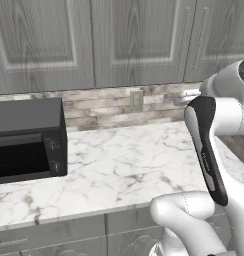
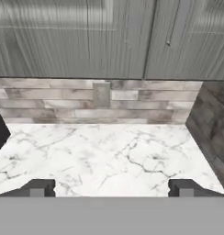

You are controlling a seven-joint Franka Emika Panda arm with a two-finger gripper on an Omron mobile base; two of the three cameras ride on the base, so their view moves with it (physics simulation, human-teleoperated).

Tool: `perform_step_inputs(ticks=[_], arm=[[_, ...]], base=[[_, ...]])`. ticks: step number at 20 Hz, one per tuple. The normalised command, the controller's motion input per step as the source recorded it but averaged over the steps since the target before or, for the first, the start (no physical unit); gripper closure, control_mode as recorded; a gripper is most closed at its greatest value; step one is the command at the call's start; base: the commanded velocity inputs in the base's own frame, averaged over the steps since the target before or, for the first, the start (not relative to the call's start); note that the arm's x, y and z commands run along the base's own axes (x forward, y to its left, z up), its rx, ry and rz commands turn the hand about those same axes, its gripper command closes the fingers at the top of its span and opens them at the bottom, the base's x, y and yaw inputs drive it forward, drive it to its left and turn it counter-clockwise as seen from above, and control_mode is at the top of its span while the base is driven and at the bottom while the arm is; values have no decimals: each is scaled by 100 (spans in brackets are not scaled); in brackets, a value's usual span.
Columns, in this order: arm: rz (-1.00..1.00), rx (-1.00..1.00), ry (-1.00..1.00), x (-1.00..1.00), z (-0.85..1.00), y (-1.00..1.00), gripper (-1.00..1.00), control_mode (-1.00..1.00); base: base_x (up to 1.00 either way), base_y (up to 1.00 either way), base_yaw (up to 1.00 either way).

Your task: The dining table condiment station is running low on mayonnaise. Refill the condiment station by opening the cabinet and taking the mayonnaise from the cabinet and placing it on the dining table.

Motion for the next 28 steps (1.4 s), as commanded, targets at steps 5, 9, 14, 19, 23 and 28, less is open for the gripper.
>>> perform_step_inputs(ticks=[5, 9, 14, 19, 23, 28], arm=[[0, -1, -44, 3, 89, -43, -100, -100], [0, -5, -22, 20, 45, 0, -100, -100], [0, -1, -17, 11, 32, -12, -100, -100], [0, 0, -18, 15, 20, -8, -100, -100], [0, 0, -8, 55, 8, 0, -100, -100], [0, 0, 0, 79, 0, 2, -100, -100]], base=[[0, 0, 0], [0, 0, 0], [0, 0, 0], [0, 0, 0], [0, 0, 0], [0, 0, 0]])
